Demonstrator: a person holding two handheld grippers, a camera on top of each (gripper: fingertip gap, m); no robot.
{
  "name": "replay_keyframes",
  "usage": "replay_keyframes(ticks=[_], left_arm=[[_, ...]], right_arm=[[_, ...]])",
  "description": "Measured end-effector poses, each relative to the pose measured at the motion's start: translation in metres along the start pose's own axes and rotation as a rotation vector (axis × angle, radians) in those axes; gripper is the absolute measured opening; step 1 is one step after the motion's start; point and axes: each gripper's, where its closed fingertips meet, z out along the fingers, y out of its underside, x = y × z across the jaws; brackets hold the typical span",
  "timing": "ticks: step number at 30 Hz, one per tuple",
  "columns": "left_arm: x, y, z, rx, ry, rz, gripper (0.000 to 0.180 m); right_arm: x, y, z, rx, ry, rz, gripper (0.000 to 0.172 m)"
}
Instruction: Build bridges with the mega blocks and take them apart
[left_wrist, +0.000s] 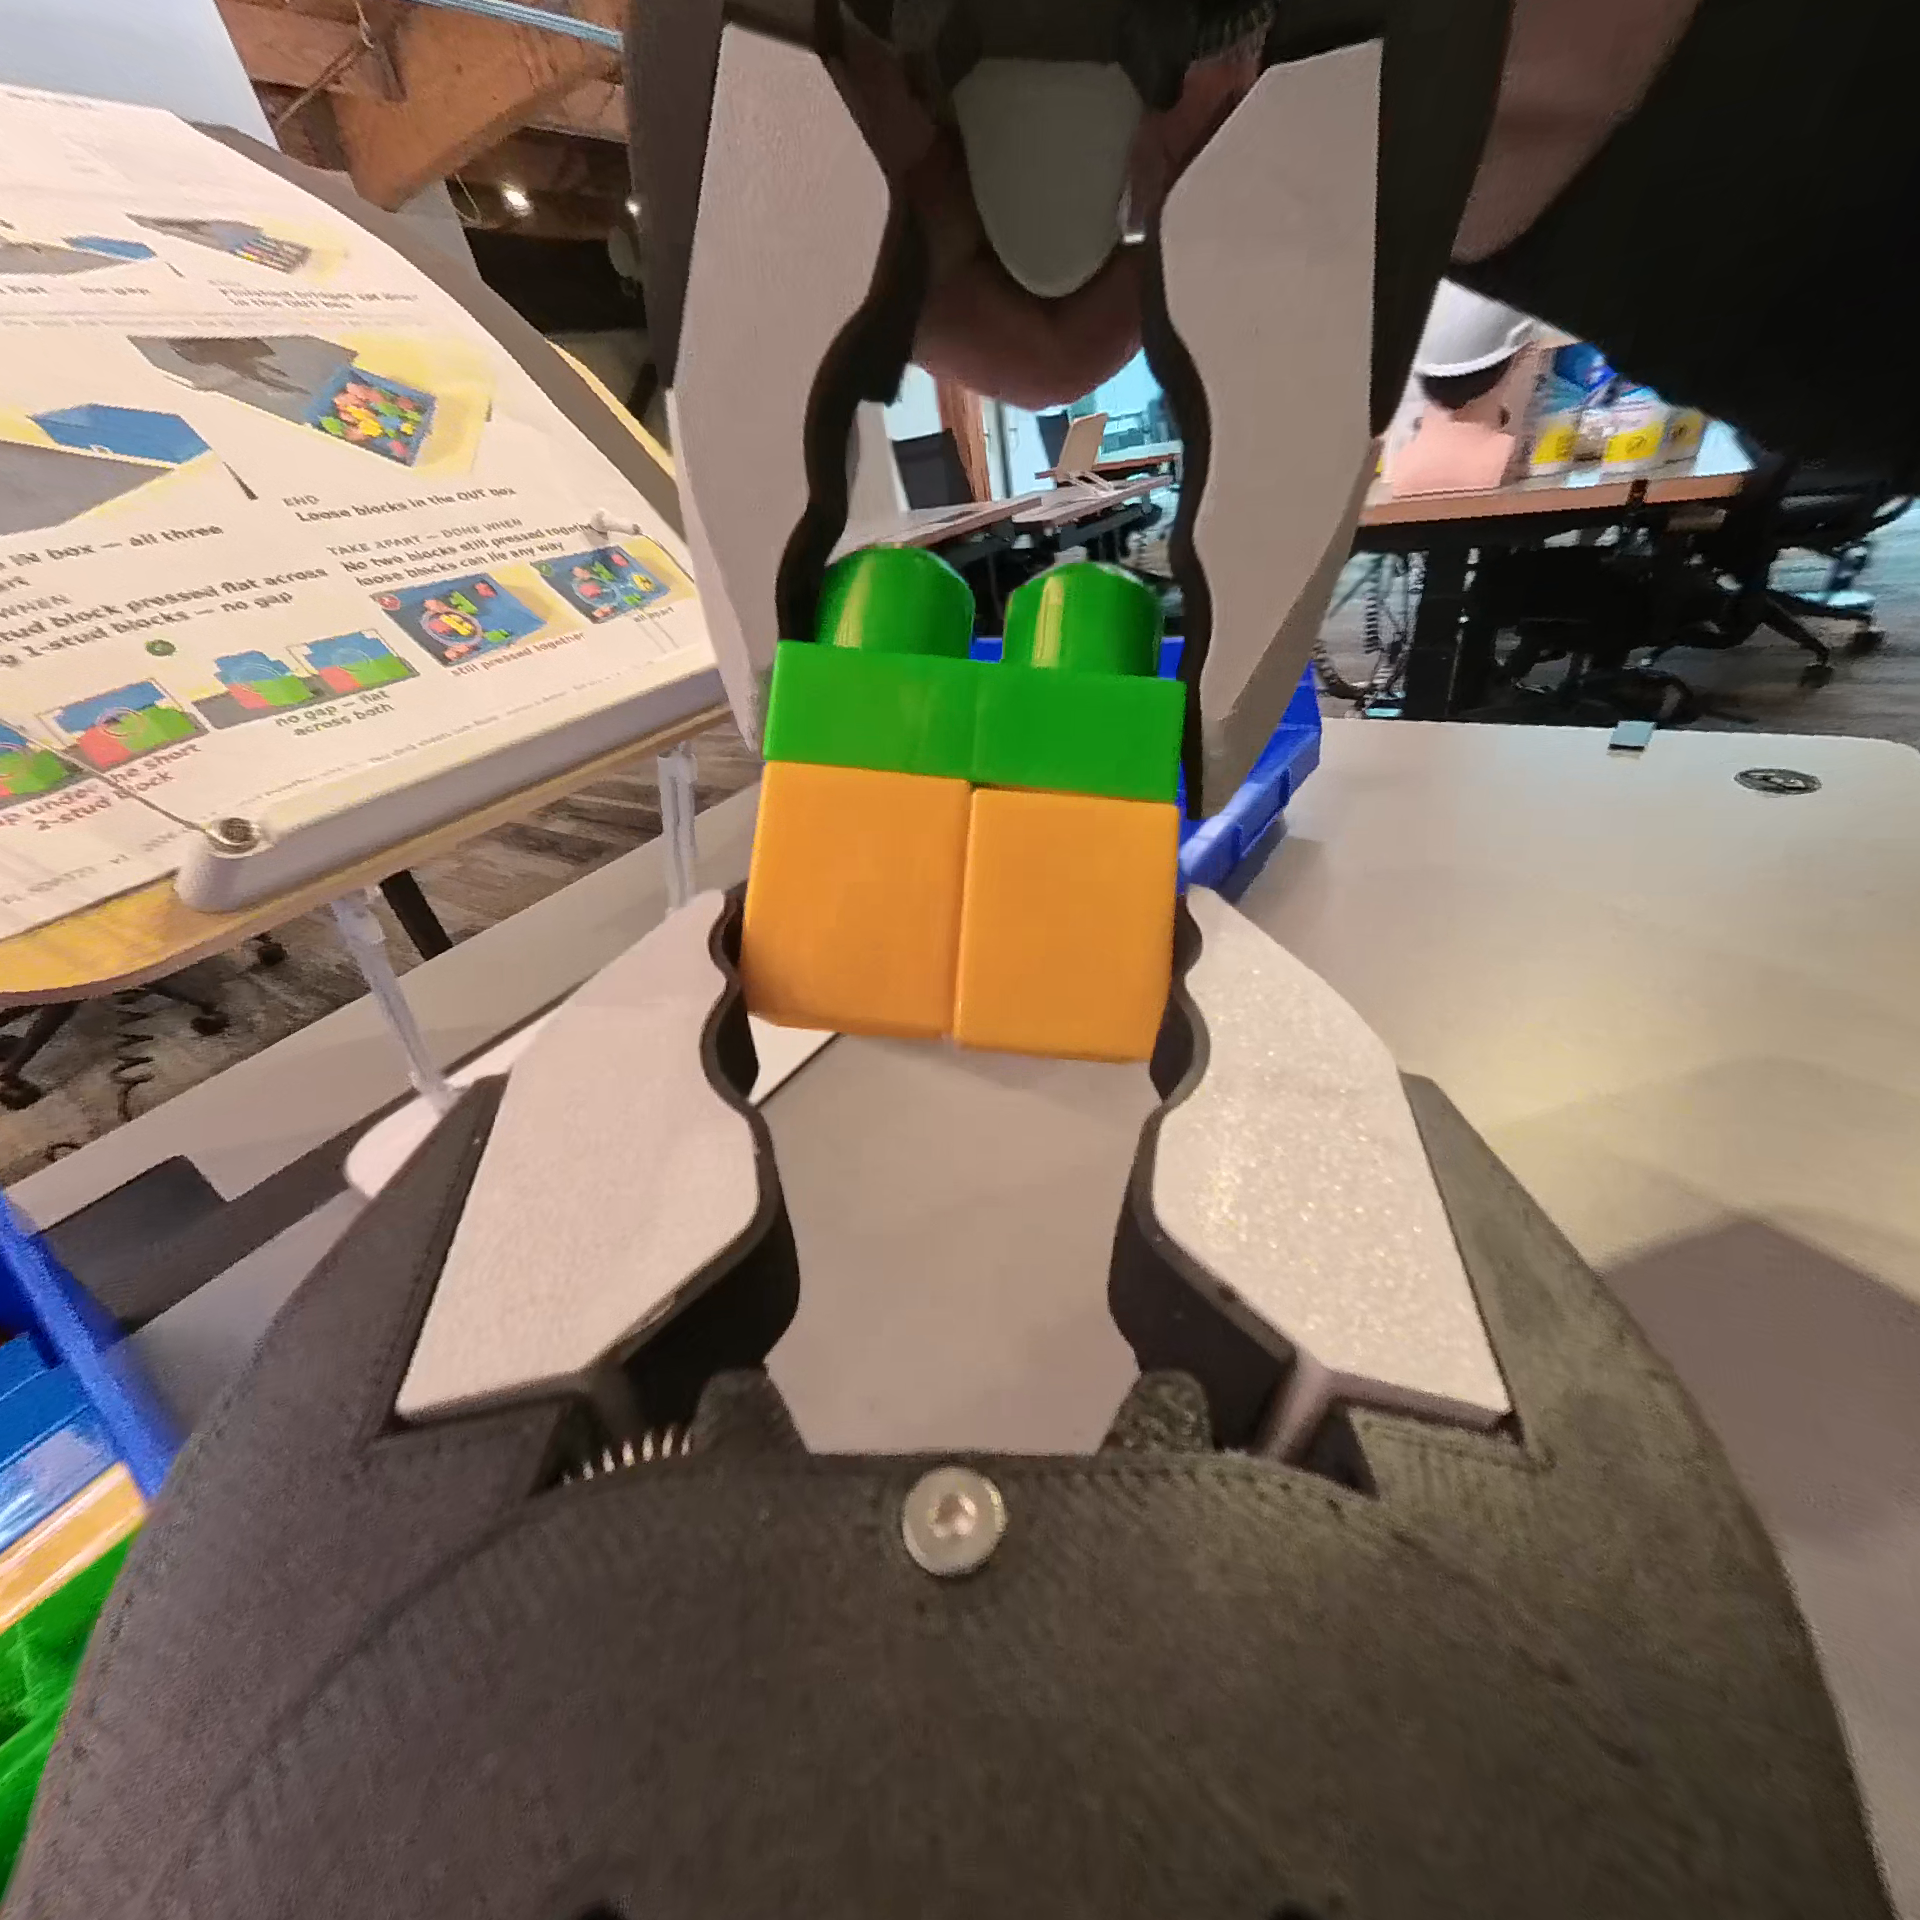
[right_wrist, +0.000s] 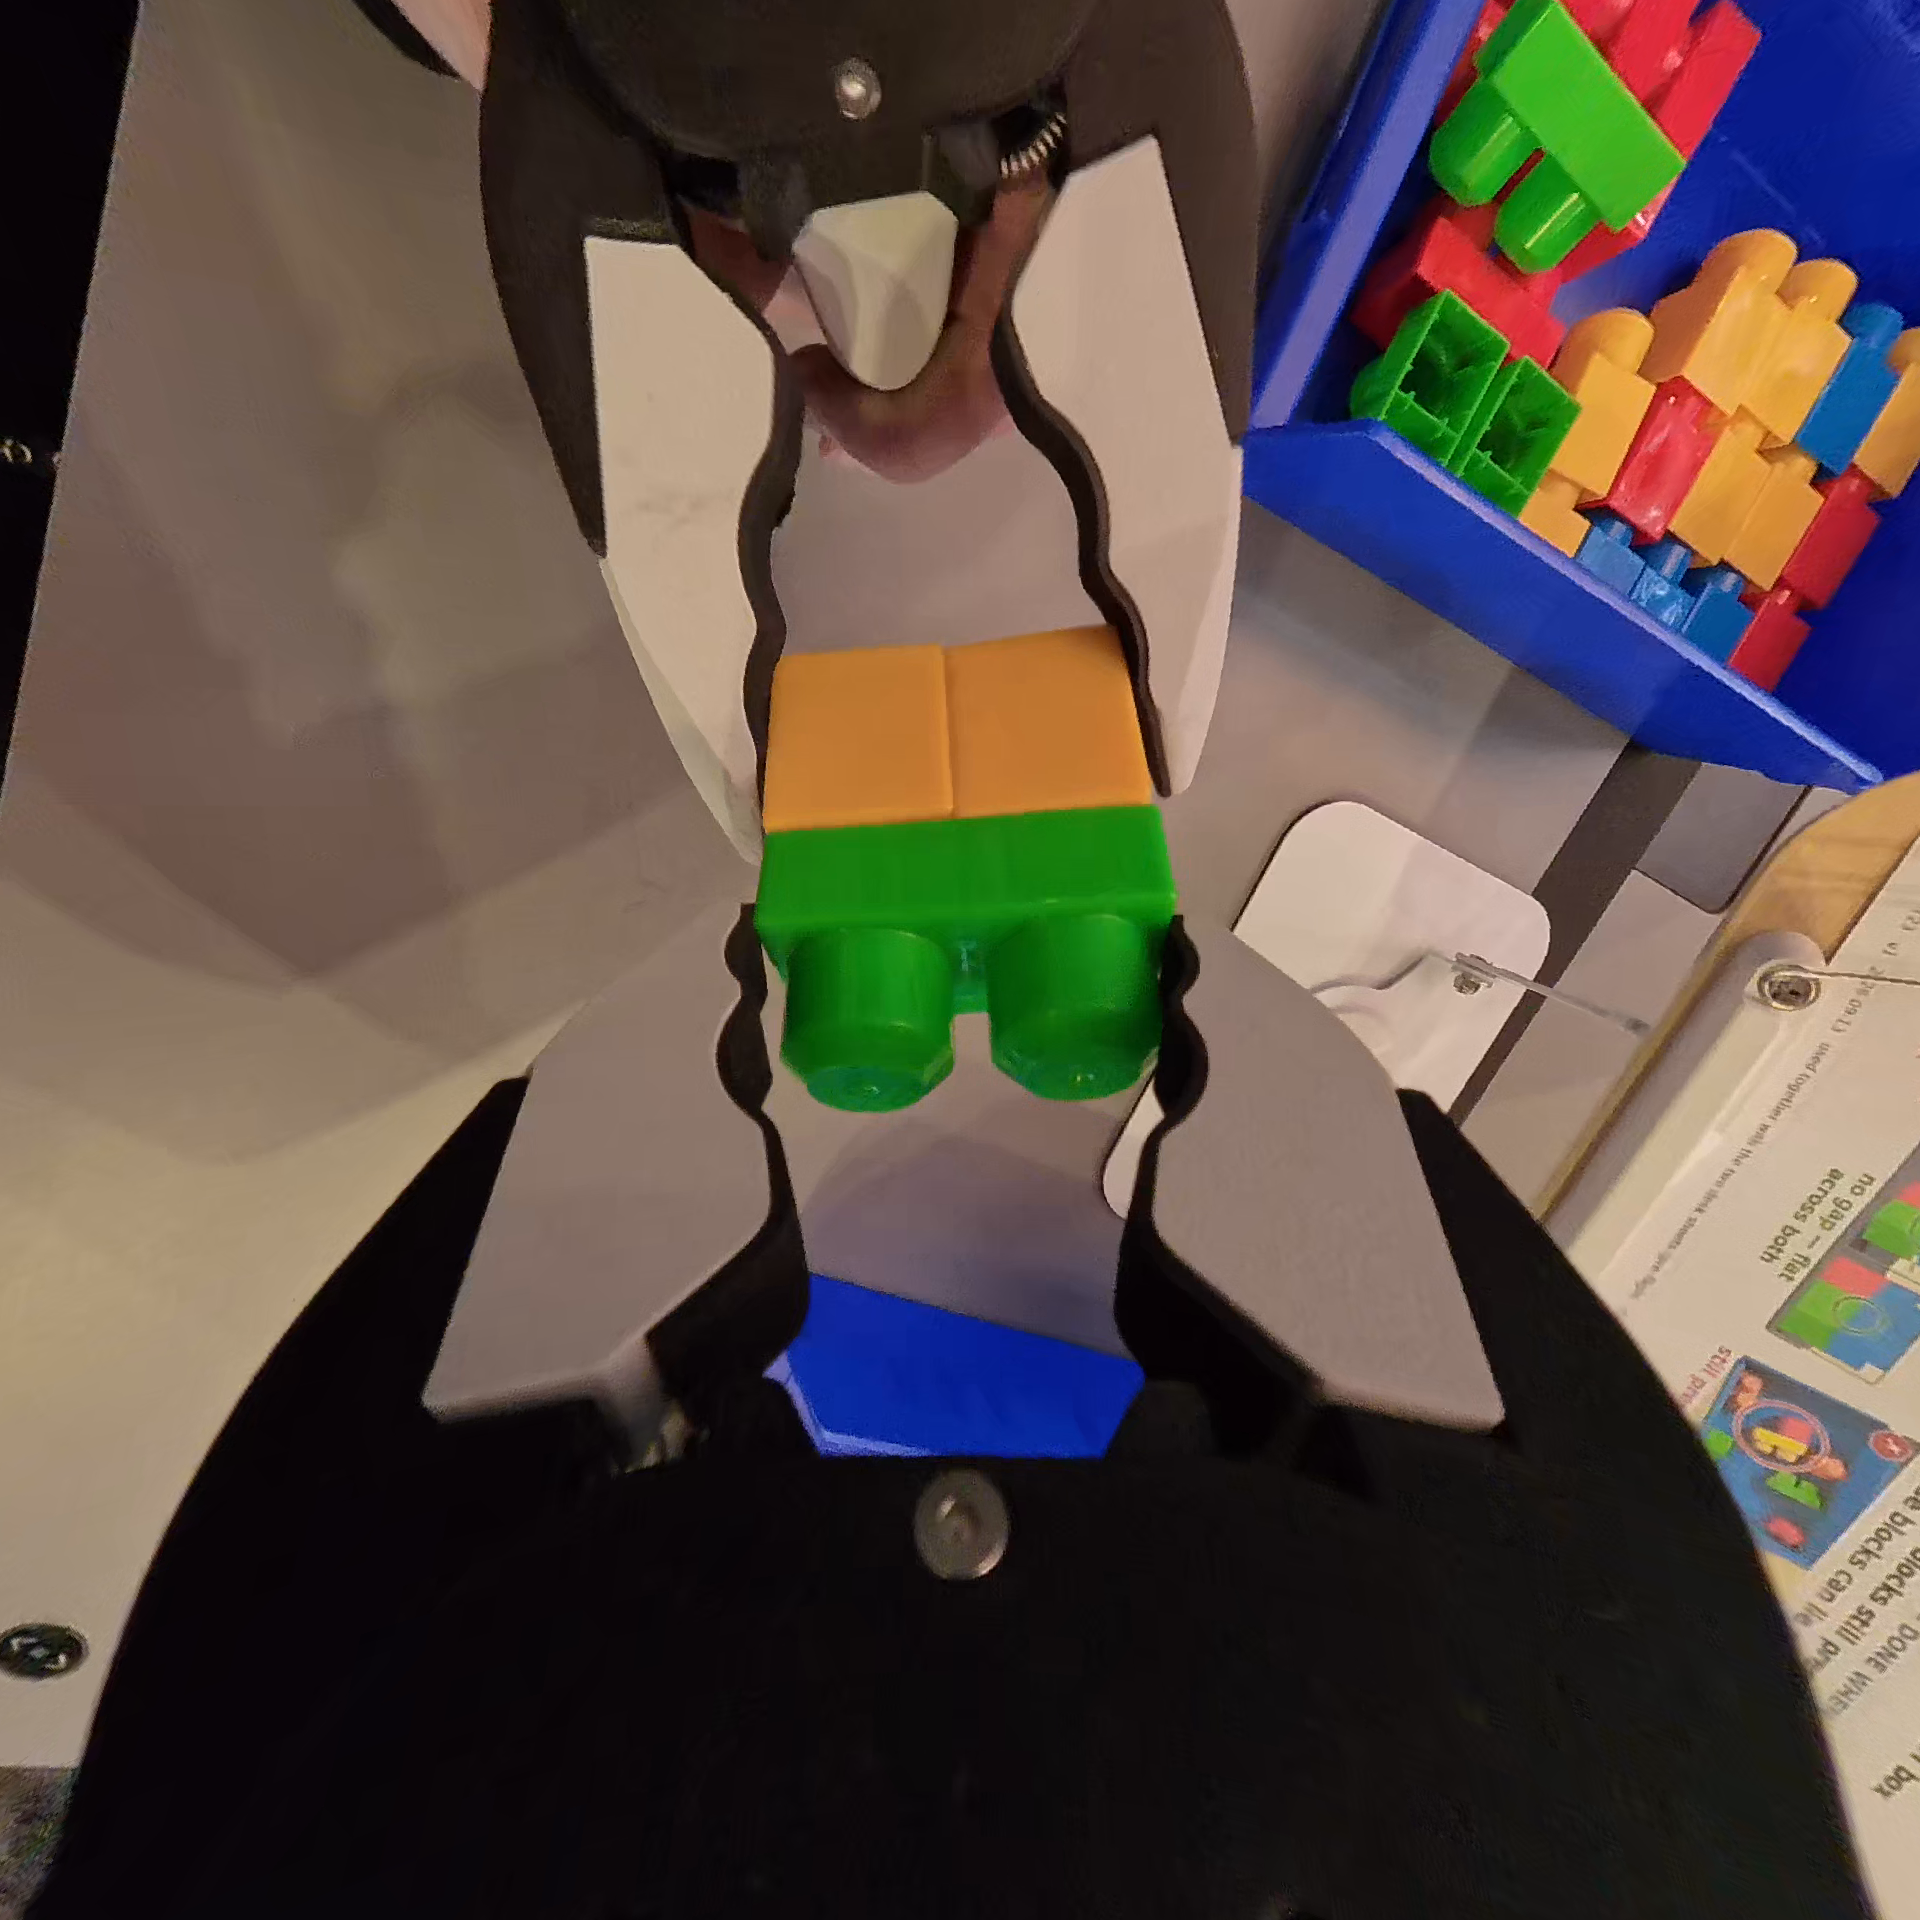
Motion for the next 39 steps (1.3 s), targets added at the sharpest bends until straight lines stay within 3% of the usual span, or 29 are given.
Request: replay_keyframes(ticks=[5, 8, 10, 15, 18, 21, 24, 39], left_arm=[[-0.011, -0.008, -0.007, 0.009, -0.091, 0.064, 0.075], [-0.015, -0.012, -0.010, 0.003, -0.137, 0.107, 0.075], [-0.019, -0.014, -0.013, -0.012, -0.186, 0.159, 0.075], [-0.019, -0.016, -0.013, -0.052, -0.254, 0.286, 0.075], [-0.014, -0.017, -0.010, -0.075, -0.283, 0.375, 0.075], [-0.009, -0.019, -0.007, -0.088, -0.300, 0.432, 0.075], [-0.008, -0.019, -0.004, -0.096, -0.312, 0.447, 0.075], [0.002, -0.028, -0.004, -0.025, -0.229, 0.455, 0.076]], right_arm=[[0.010, 0.005, -0.005, 0.060, 0.017, 0.151, 0.078], [0.012, 0.005, -0.018, 0.189, 0.022, 0.271, 0.070], [0.010, 0.001, -0.030, 0.333, -0.019, 0.398, 0.072], [0.005, -0.011, -0.044, 0.677, -0.117, 0.630, 0.058], [0.004, -0.011, -0.029, 0.709, -0.137, 0.714, 0.059], [0.001, -0.014, -0.018, 0.729, -0.169, 0.761, 0.057], [0.001, -0.017, -0.019, 0.792, -0.185, 0.785, 0.038], [-0.005, -0.016, -0.028, 0.910, -0.112, 0.694, 0.036]])
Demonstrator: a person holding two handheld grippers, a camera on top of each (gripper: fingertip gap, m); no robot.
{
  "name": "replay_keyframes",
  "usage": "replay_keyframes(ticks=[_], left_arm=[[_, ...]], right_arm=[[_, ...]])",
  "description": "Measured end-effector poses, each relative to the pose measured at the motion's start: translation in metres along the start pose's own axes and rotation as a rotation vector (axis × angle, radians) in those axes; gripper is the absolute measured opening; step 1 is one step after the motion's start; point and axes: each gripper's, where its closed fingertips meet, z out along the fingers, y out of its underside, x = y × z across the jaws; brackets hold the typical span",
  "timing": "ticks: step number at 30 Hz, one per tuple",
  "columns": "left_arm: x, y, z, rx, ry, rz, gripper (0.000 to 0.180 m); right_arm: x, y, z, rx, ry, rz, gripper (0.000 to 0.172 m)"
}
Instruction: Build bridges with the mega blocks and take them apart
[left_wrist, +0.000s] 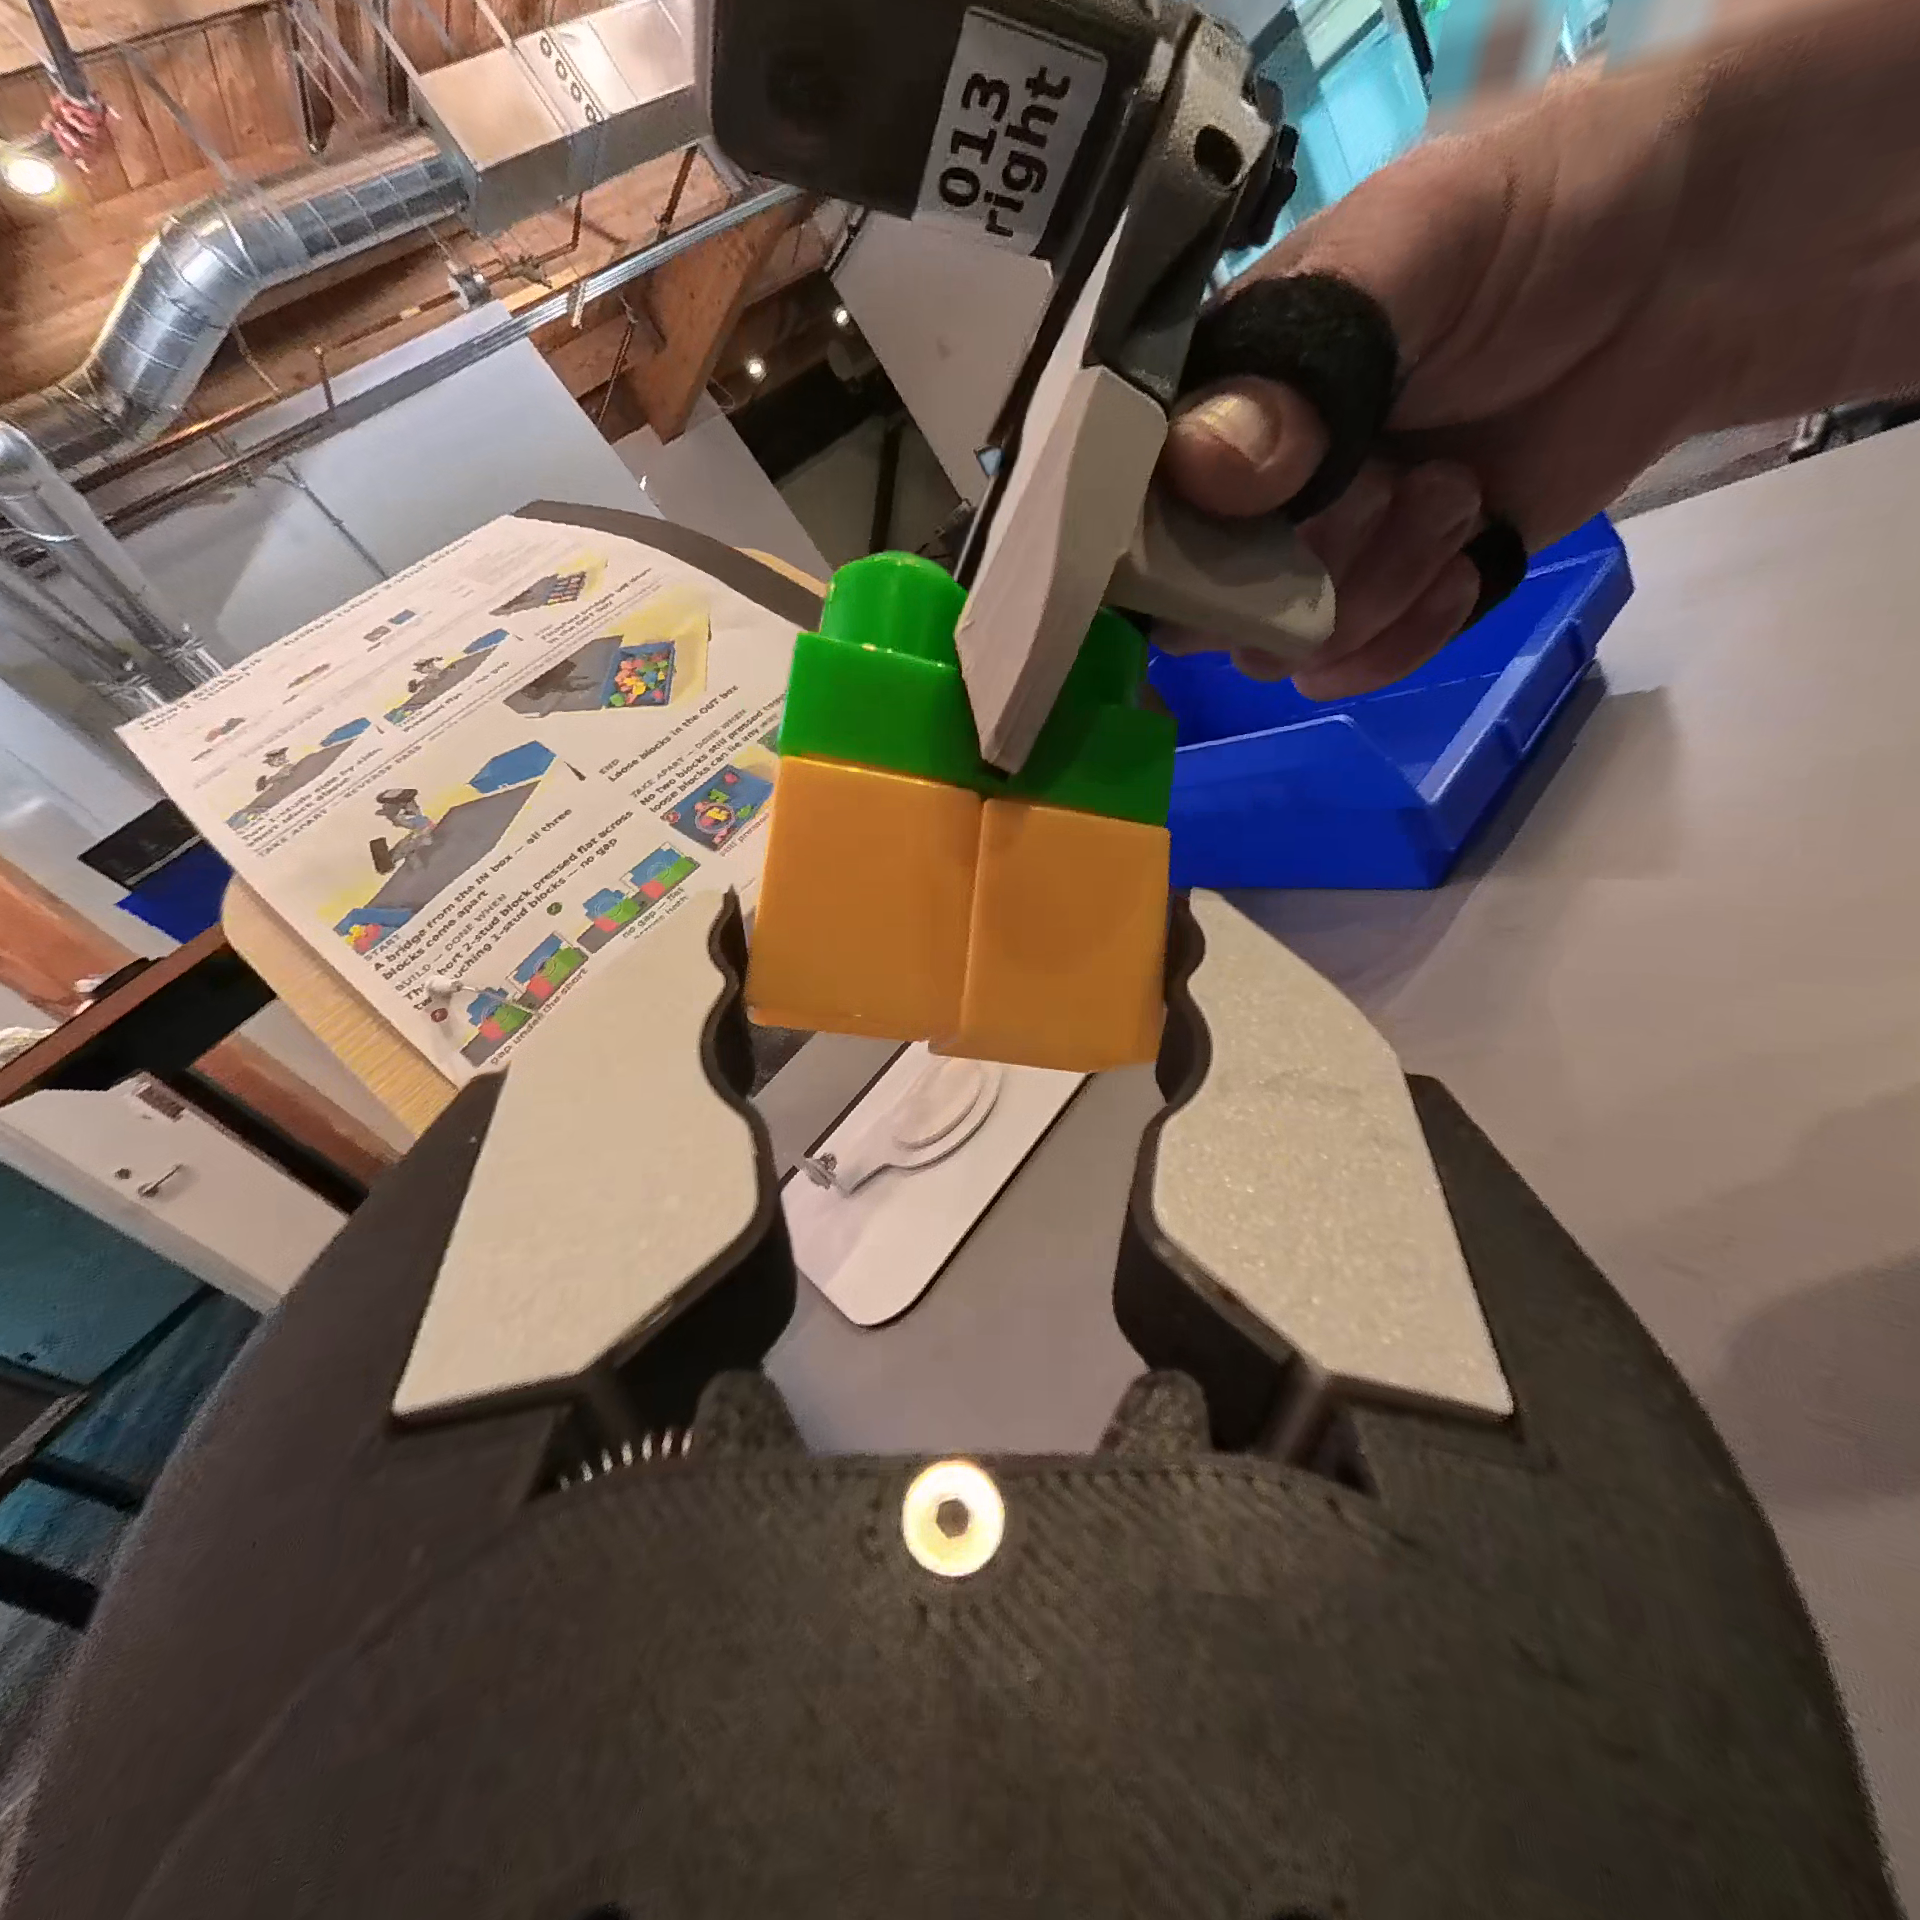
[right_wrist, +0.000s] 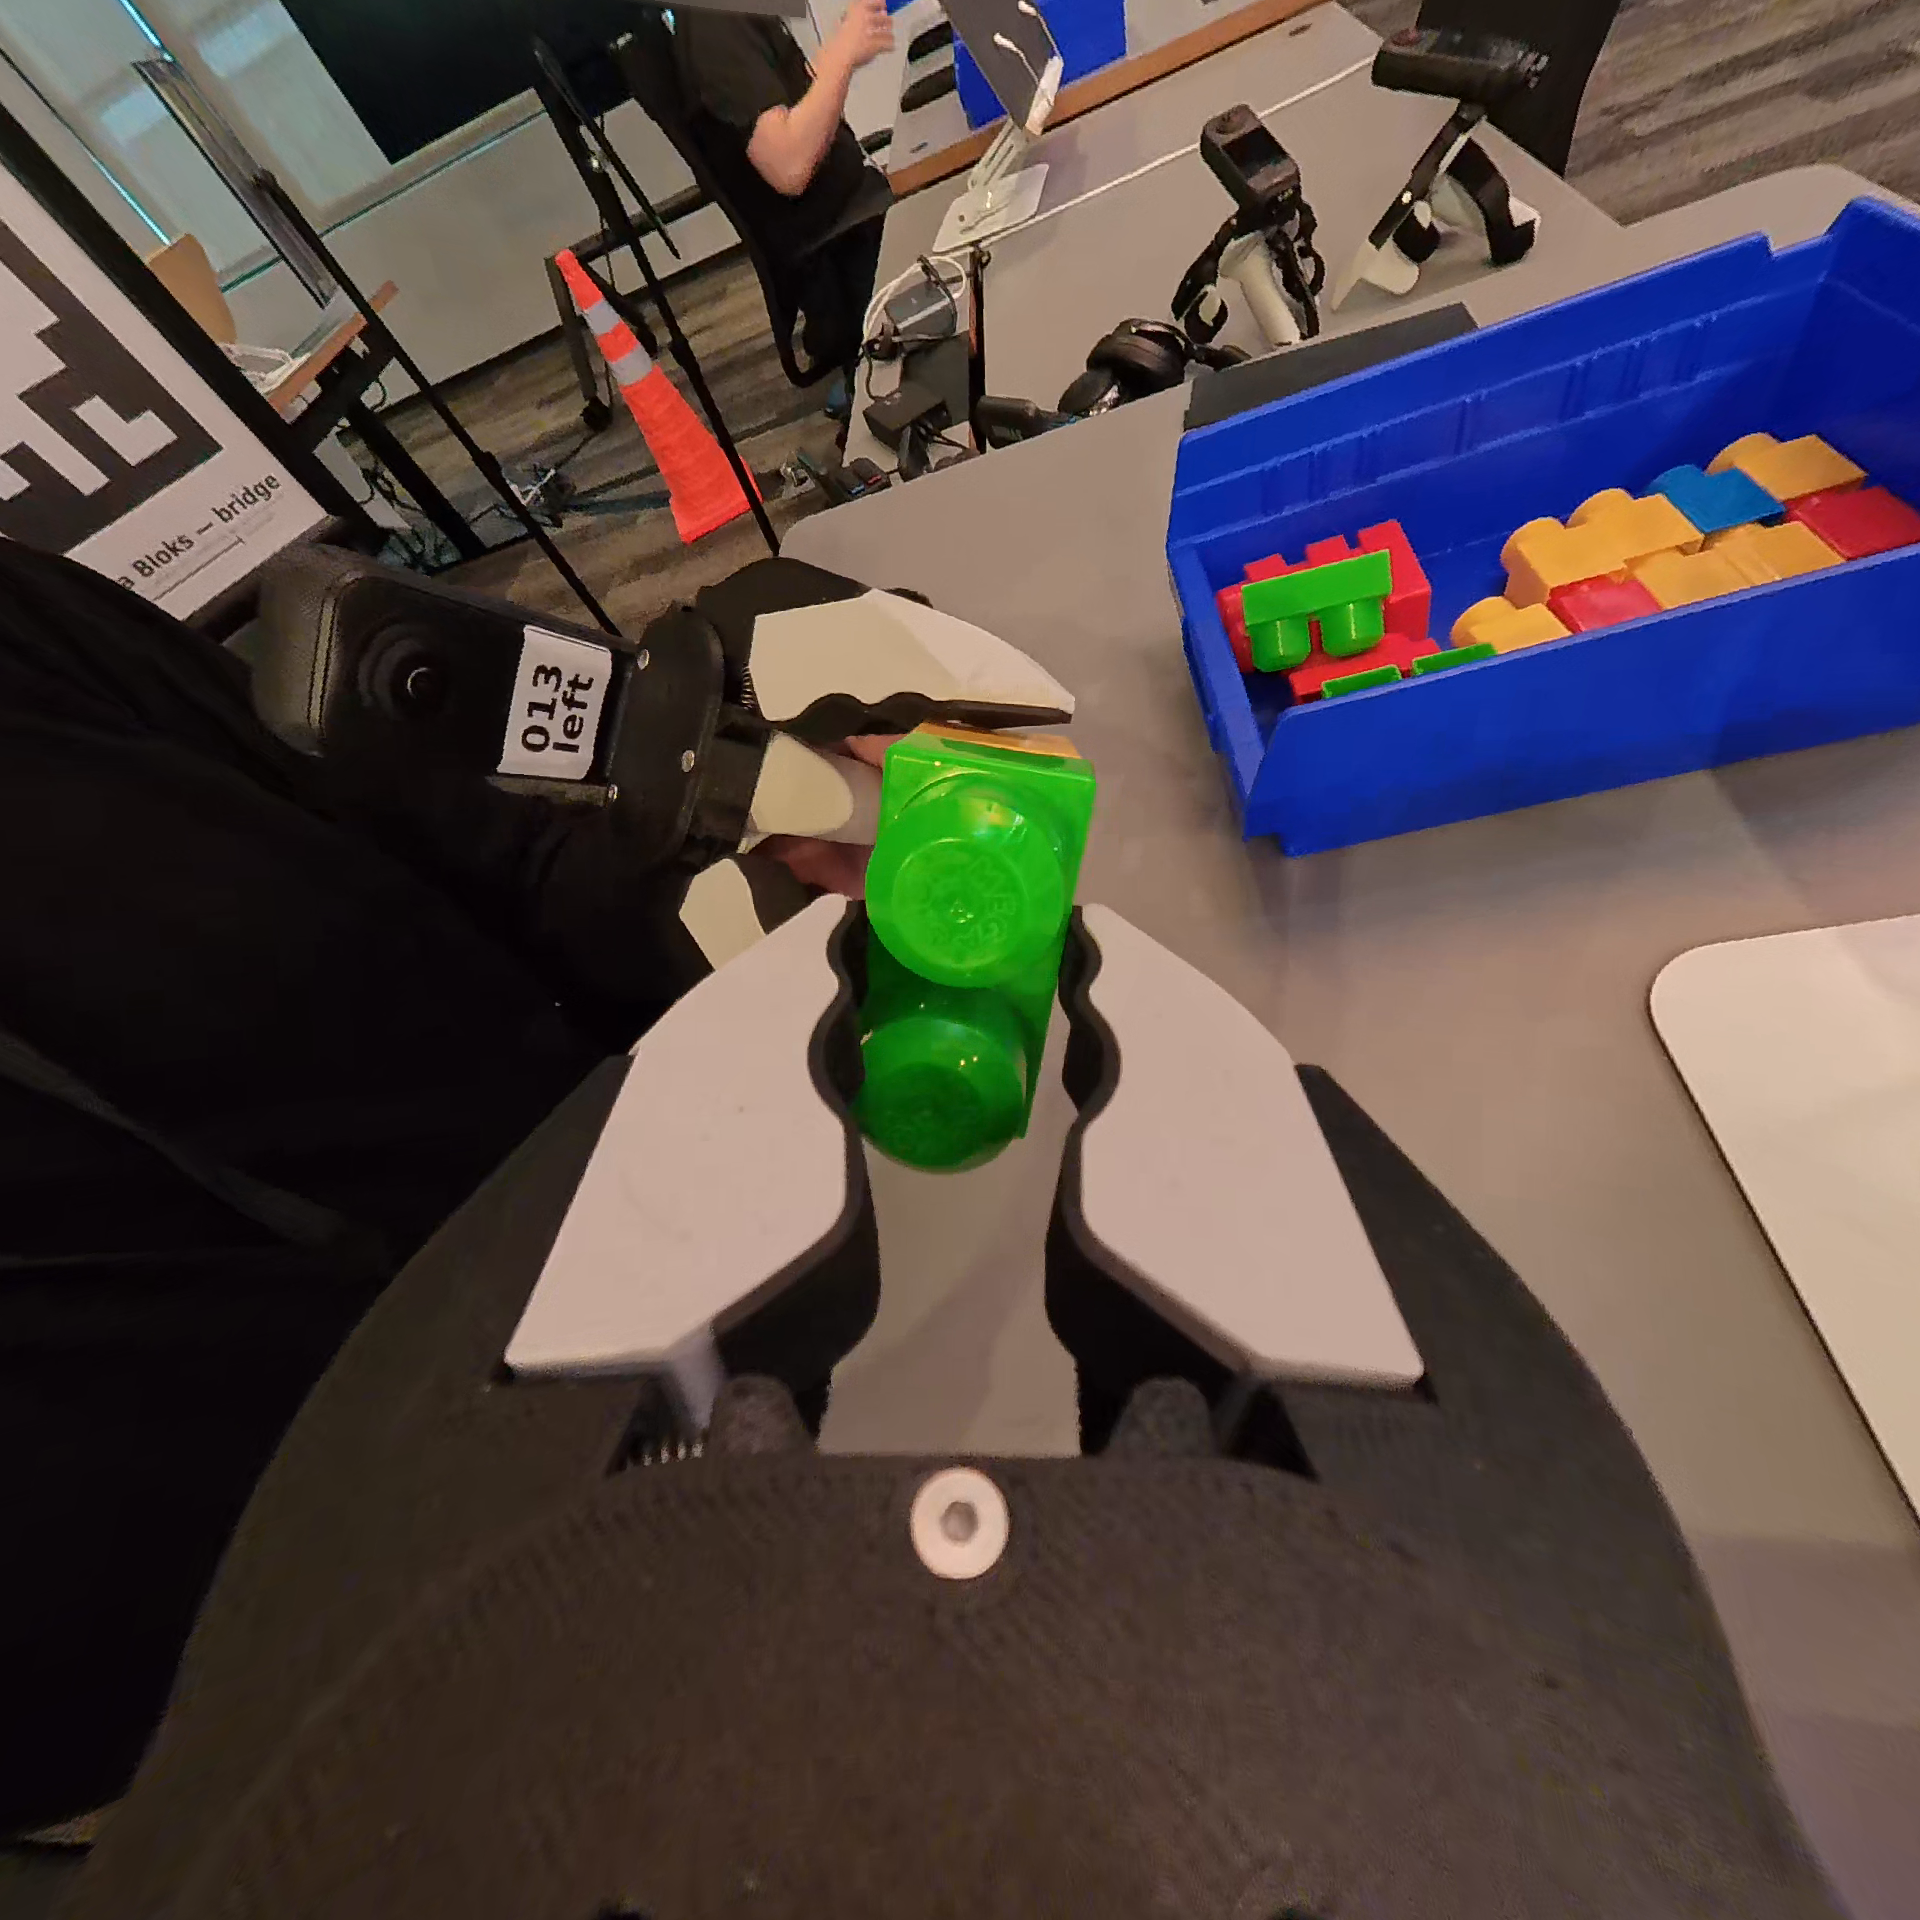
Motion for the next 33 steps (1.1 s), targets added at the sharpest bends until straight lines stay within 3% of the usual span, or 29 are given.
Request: replay_keyframes(ticks=[26, 30, 33], left_arm=[[-0.007, -0.026, -0.020, 0.152, 0.047, -0.044, 0.069], [-0.010, -0.028, -0.022, 0.176, 0.072, -0.107, 0.071], [-0.017, -0.033, -0.027, 0.248, 0.128, -0.272, 0.070]], right_arm=[[-0.010, -0.011, -0.010, 0.189, -0.059, -0.002, 0.036], [-0.009, -0.013, -0.016, 0.227, -0.056, -0.013, 0.036], [-0.011, -0.014, -0.022, 0.251, -0.049, -0.054, 0.036]])
